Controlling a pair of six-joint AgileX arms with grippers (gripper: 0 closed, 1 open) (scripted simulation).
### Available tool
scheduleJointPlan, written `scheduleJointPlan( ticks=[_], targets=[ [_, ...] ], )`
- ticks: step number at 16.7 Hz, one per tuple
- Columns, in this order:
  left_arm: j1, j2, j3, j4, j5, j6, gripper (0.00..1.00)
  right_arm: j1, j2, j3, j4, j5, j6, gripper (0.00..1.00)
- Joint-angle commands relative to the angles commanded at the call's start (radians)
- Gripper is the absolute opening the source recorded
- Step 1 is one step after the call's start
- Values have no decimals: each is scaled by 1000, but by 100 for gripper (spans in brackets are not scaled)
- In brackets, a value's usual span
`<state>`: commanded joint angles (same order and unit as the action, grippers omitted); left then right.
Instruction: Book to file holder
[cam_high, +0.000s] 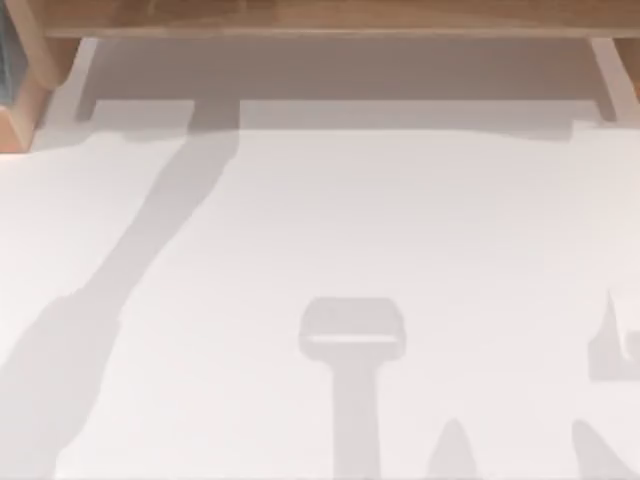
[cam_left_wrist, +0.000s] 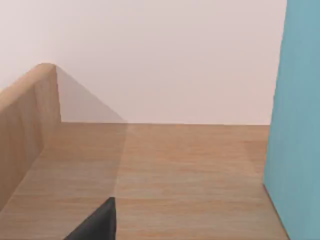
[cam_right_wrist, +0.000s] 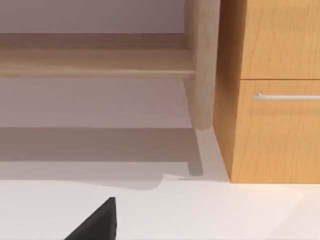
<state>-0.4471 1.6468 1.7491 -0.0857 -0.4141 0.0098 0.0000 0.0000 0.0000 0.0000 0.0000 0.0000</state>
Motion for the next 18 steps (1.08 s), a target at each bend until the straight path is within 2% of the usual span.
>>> scheduleJointPlan(
  ticks=[3,6,14,18],
  targets=[
    [-54,202,212,-10,-50,0,100,0,0,0,0,0,0,100],
    [-88,319,337,-15,-82,0,100,0,0,0,0,0,0,100],
    [-92,347,367,-17,-87,0,100,0,0,0,0,0,0,100],
    [-84,401,449,-45,-76,0,100,0,0,0,0,0,0,100]
  ],
)
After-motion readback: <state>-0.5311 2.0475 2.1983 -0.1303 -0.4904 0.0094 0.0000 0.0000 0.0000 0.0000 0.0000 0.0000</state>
